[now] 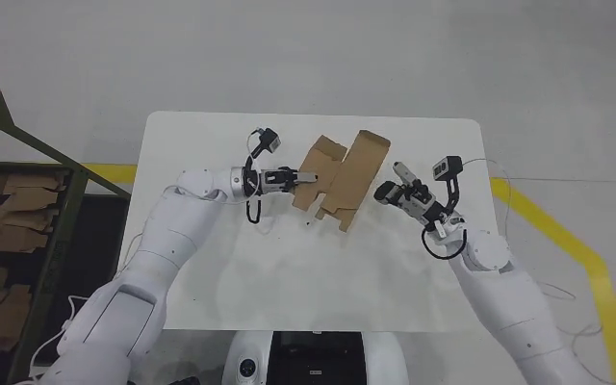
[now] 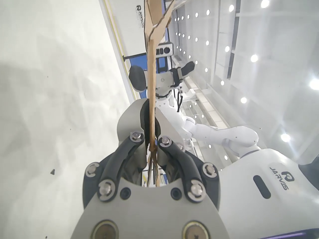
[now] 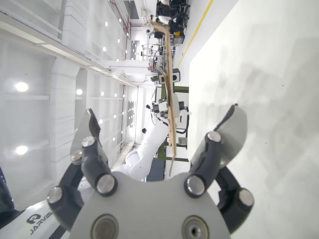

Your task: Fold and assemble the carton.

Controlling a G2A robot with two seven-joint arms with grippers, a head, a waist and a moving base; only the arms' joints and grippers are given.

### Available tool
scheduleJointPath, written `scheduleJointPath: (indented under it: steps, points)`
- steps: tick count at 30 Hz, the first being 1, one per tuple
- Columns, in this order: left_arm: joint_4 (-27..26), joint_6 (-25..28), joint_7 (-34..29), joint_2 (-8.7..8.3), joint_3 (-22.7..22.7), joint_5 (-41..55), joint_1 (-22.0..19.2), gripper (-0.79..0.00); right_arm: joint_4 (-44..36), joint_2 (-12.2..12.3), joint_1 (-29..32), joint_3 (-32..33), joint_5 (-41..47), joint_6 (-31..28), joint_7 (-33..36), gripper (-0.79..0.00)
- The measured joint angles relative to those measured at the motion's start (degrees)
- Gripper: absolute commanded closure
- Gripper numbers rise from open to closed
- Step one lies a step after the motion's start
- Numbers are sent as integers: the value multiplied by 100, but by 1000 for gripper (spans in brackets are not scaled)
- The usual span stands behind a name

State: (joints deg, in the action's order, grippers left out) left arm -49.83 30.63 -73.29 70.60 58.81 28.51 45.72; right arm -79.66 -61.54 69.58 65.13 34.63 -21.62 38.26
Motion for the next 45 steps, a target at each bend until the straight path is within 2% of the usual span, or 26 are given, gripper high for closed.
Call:
scheduleJointPath:
  steps: [6, 11, 13, 14, 16, 18, 19, 20, 22, 32, 33, 34, 39, 45]
  points:
    - [-102, -268, -305, -44, -99, -218, -36, 0, 563, -59, -415, -152, 229, 83, 1027, -785]
    - [-197, -543, -582, -70, -176, -143, -49, 0, 802, -98, -597, -283, 107, 67, 1469, -779]
    - [-222, -596, -634, -84, -196, -123, -59, 0, 873, -112, -651, -345, 16, 82, 1626, -643]
    - [-232, -614, -652, -89, -208, -122, -63, 0, 895, -118, -669, -367, -7, 87, 1685, -526]
    - [-247, -662, -700, -98, -240, -114, -78, 0, 942, -130, -700, -394, -24, 84, 1787, -391]
    - [-251, -709, -747, -104, -269, -96, -91, 0, 977, -139, -717, -403, -27, 69, 1837, -305]
    - [-248, -729, -766, -109, -284, -93, -104, 0, 996, -144, -725, -403, -26, 61, 1861, -228]
    - [-244, -735, -772, -112, -295, -93, -114, 0, 1010, -147, -729, -403, -26, 58, 1877, -117]
    - [-234, -735, -773, -120, -316, -92, -127, 0, 1035, -152, -736, -396, -25, 59, 1929, 0]
    - [-322, -662, -699, -171, -357, 45, -168, 0, 1058, -154, -746, -379, -70, 161, 2341, 0]
    - [-337, -665, -702, -175, -353, 103, -163, -372, 1051, -155, -740, -373, -48, 157, 2361, 0]
    - [-359, -674, -712, -180, -345, 207, -150, -785, 1041, -158, -729, -362, -7, 148, 2381, 0]
    - [-406, -546, -585, -196, -226, 683, -78, -785, 965, -161, -621, -231, 234, 54, 2277, 0]
    - [-406, -48, -90, -212, 35, 1164, 96, -785, 495, -145, -137, 62, 387, -116, 1429, 0]
